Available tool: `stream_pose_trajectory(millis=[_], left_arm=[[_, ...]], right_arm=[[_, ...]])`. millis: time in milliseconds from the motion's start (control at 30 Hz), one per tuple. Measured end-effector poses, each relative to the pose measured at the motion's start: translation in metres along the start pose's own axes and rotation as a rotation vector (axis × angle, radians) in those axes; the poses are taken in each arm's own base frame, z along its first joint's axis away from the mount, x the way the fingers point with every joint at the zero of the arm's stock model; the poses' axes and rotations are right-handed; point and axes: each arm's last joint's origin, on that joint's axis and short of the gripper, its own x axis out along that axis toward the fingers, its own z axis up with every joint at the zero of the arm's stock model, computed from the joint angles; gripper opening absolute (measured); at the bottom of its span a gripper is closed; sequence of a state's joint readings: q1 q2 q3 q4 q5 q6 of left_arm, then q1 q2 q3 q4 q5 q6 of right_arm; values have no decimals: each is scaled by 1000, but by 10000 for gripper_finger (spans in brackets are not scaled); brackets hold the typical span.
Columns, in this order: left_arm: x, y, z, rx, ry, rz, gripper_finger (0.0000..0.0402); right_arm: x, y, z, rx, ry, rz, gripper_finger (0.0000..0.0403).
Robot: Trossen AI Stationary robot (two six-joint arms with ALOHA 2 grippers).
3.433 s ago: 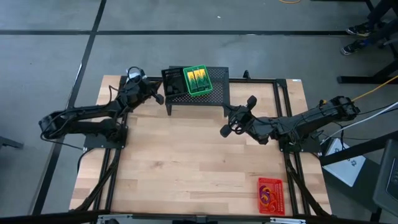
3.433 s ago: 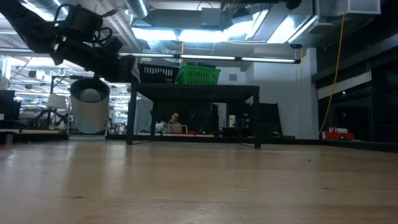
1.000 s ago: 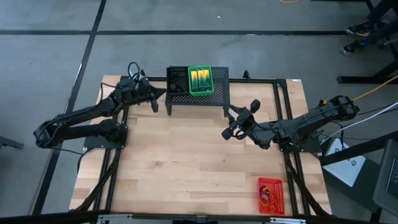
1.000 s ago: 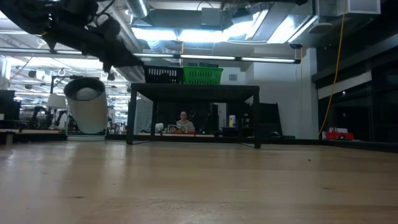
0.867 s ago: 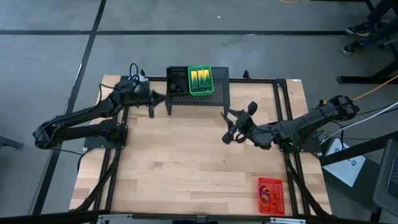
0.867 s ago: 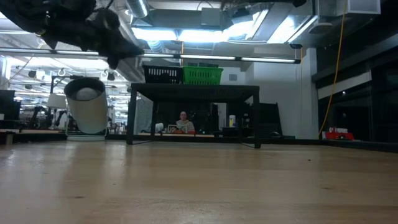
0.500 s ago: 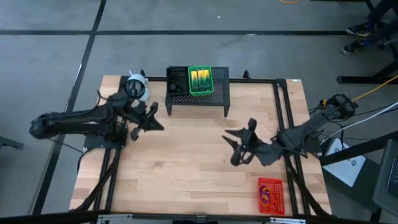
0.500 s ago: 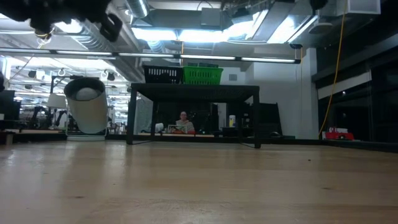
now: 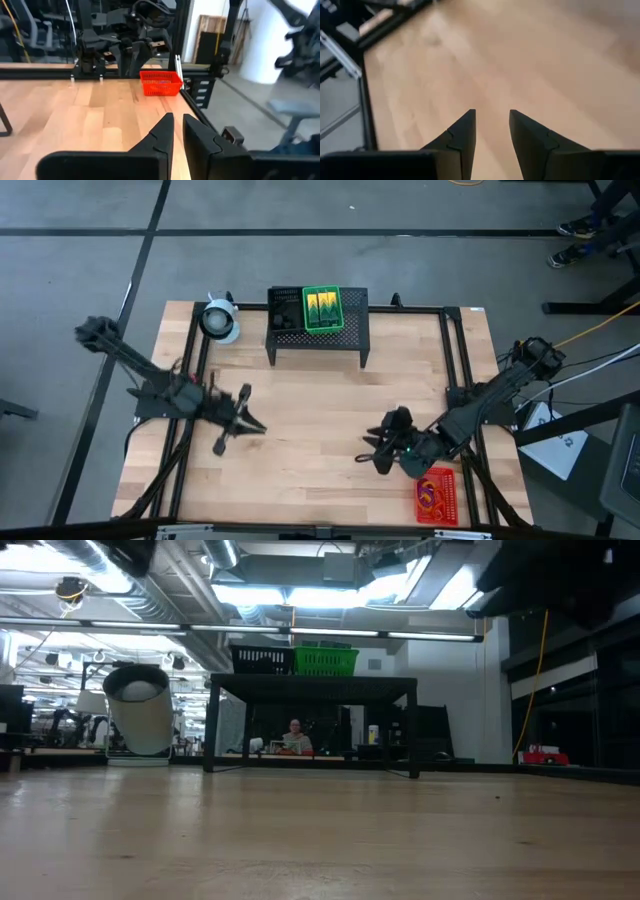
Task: Pick & Place Office Desk Supplies
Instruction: Put the red bin with spring keychains on the shelf
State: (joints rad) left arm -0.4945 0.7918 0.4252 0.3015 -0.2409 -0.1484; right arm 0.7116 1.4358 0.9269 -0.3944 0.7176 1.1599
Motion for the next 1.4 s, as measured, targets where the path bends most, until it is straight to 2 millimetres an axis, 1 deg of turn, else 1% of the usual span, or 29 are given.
stream_pose_trajectory(millis=[133, 300, 367, 500, 600, 733, 867, 933, 1000, 1100, 1400], left_arm=[[6, -28, -12, 41, 9, 19, 54], [14, -56, -29, 43, 27, -22, 87], [18, -66, -38, 50, 35, -28, 101], [26, -84, -59, 81, 35, 20, 123], [30, -93, -71, 126, 30, 22, 133], [34, -96, -78, 132, 28, 12, 143], [35, -96, -80, 138, 37, 13, 146], [35, -96, -81, 127, 38, 13, 144], [35, -96, -81, 123, 38, 13, 144], [35, -96, -81, 104, 38, 13, 144], [35, -95, -85, 98, 79, 21, 144]], right_arm=[[-7, 13, -4, 37, 92, -9, 120], [-30, 25, 0, 114, 265, -115, 120], [-41, 26, 0, 140, 360, -224, 120], [-58, 32, -7, 209, 579, -506, 120], [-68, 44, -17, 263, 665, -617, 121], [-80, 59, -36, 327, 694, -641, 121], [-93, 63, -61, 393, 715, -703, 121], [-96, 67, -70, 402, 755, -694, 121], [-96, 70, -77, 406, 779, -681, 121], [-90, 71, -82, 406, 772, -696, 121], [-80, 71, -113, 377, 842, -857, 121]])
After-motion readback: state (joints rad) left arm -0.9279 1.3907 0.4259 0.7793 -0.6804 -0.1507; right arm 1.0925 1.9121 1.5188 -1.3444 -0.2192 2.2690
